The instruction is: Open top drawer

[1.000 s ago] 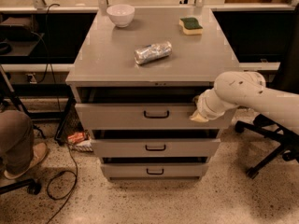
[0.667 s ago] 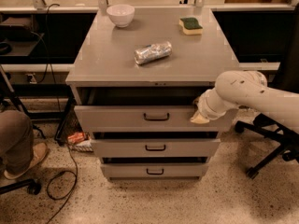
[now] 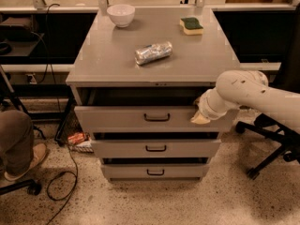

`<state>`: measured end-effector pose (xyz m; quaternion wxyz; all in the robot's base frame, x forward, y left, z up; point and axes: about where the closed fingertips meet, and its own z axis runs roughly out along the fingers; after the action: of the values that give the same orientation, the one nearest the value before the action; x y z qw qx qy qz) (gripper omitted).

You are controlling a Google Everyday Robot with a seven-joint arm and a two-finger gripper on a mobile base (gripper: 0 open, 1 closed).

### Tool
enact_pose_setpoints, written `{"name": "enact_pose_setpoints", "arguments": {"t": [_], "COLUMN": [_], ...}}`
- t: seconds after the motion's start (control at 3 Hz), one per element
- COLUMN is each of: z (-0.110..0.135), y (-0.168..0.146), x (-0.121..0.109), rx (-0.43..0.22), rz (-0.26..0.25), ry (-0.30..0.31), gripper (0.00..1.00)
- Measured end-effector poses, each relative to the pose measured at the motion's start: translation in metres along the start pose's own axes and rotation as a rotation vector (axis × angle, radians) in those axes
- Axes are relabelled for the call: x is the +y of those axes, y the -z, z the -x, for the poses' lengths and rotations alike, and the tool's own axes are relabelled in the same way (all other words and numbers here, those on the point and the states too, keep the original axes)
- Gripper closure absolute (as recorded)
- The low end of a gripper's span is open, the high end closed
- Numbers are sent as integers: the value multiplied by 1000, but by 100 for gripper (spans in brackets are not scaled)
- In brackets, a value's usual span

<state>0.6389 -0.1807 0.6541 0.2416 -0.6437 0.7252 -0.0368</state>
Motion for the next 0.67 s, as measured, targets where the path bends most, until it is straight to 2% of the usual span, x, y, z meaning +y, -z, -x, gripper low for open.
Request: {"name": "enact_pose_setpoints", "arguments": {"t": [0.33, 0.67], "z": [-1, -2], "y": [6, 28], "x": [17, 57], "rx": [-9, -5], "rz": [3, -7], "ry": [4, -5], "gripper": [100, 100]}}
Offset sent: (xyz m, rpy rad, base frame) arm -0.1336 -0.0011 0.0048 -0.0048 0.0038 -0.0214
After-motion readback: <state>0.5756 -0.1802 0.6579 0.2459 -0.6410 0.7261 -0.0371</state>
